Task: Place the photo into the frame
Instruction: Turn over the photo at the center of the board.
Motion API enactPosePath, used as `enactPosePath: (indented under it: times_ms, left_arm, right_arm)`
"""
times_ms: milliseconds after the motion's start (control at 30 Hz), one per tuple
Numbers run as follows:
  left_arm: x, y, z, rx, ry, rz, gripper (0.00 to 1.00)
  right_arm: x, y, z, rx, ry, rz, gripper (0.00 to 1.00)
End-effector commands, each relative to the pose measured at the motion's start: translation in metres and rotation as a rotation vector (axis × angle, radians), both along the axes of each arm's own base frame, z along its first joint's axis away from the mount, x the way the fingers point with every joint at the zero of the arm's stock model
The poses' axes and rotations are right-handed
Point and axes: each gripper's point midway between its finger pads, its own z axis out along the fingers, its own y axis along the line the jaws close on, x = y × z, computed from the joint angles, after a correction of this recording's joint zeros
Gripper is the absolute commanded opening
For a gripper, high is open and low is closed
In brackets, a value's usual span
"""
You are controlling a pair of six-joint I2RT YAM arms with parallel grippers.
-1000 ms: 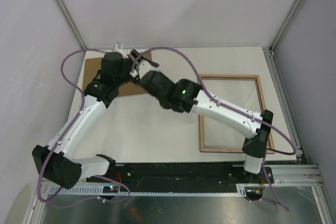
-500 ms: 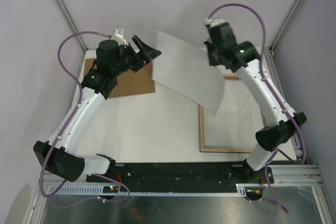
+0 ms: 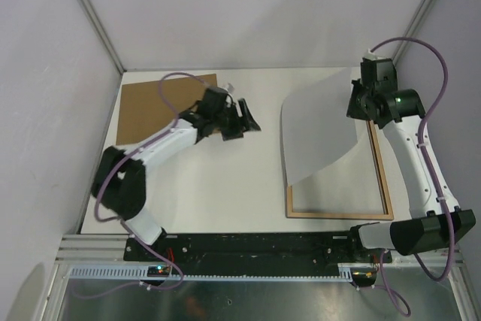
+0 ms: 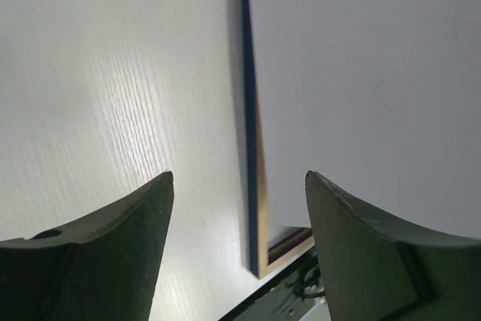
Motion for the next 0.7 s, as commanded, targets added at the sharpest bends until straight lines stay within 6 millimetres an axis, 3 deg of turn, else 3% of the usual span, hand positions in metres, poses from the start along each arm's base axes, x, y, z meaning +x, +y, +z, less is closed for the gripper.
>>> enactPosePath:
  times_ms: [0,133,300,667]
  left_arm:
    - [-0.006,-0.037,-0.032,0.051,-0.015,-0.113,0.74]
    - [-0.010,-0.068,-0.056,0.076,0.012,-0.184,0.73]
    - [-0.011,-0.092,-0.076,0.089,0.041,-0.231,0.72]
    - [-0.017,-0.110,-0.099,0.098,0.085,-0.270,0.69]
  right_arm:
    - [-0.010,-0.010,0.000,0.031,-0.038,-0.040,0.00]
    - [-0.026,-0.020,-0.018,0.016,0.000,-0.060,0.00]
    - [-0.046,-0.028,-0.027,0.007,0.021,-0.081,0.00]
    - [-0.068,-0.054,-0.032,-0.043,0.025,-0.187,0.00]
